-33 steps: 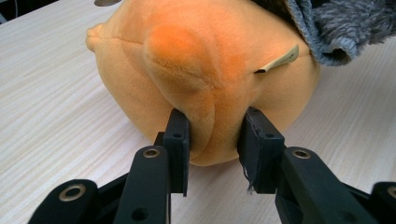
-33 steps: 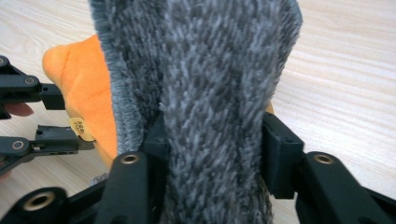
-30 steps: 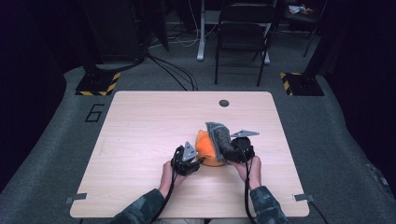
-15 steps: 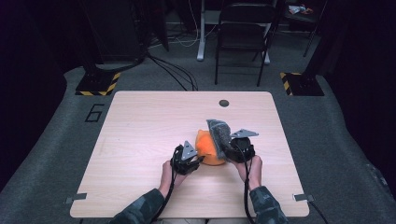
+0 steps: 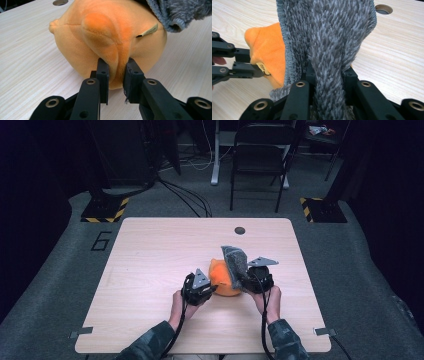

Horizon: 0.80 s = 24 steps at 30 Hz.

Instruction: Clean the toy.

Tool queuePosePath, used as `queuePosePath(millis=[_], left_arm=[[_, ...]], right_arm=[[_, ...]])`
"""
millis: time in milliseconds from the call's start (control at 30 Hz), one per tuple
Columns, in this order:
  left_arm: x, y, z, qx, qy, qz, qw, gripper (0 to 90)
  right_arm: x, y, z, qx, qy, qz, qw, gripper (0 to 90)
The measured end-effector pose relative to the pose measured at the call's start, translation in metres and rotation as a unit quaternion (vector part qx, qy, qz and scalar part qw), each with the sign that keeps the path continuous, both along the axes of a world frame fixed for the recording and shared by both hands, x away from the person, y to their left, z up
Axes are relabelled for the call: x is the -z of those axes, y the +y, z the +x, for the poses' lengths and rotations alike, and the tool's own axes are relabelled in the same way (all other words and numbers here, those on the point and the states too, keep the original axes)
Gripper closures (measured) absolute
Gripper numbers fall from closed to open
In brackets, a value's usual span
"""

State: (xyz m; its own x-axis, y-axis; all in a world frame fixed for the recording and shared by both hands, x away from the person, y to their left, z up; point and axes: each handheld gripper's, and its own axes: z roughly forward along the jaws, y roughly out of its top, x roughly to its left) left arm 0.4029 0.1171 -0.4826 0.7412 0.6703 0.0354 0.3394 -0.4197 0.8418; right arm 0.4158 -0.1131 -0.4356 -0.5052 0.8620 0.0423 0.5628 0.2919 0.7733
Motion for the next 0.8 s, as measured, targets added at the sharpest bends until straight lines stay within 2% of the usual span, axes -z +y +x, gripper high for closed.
queuePosePath(millis=[167,267,367,433,500,567,633,800], left_arm=[[-0.005,0.001,-0.002,-0.004,0.011,-0.009,0.9999,78.7],[-0.008,0.003,-0.004,-0.005,0.016,-0.018,0.9997,78.8],[-0.013,0.003,-0.008,-0.001,0.018,-0.027,0.9995,78.7],[-0.015,0.000,-0.010,0.004,0.019,-0.029,0.9994,78.6],[-0.015,-0.003,-0.013,0.011,0.017,-0.024,0.9995,78.6],[-0.011,-0.005,-0.012,0.011,0.018,-0.014,0.9997,78.4],[-0.008,-0.003,-0.010,0.013,0.023,-0.014,0.9996,78.4],[-0.008,-0.004,-0.009,0.015,0.018,-0.010,0.9997,77.9]], right_arm=[[-0.006,-0.002,-0.001,0.004,0.004,0.008,0.9999,74.4],[-0.019,-0.001,-0.006,0.003,-0.007,0.026,0.9996,74.5],[-0.035,0.007,-0.015,-0.017,-0.018,0.060,0.9979,74.3],[-0.039,0.019,-0.019,-0.036,-0.019,0.074,0.9964,74.0],[-0.033,0.032,-0.021,-0.052,-0.009,0.060,0.9968,73.8],[-0.021,0.042,-0.021,-0.052,-0.006,0.029,0.9982,73.9],[-0.014,0.043,-0.019,-0.050,-0.005,0.018,0.9986,73.9],[-0.014,0.037,-0.018,-0.043,-0.007,-0.002,0.9991,74.0]])
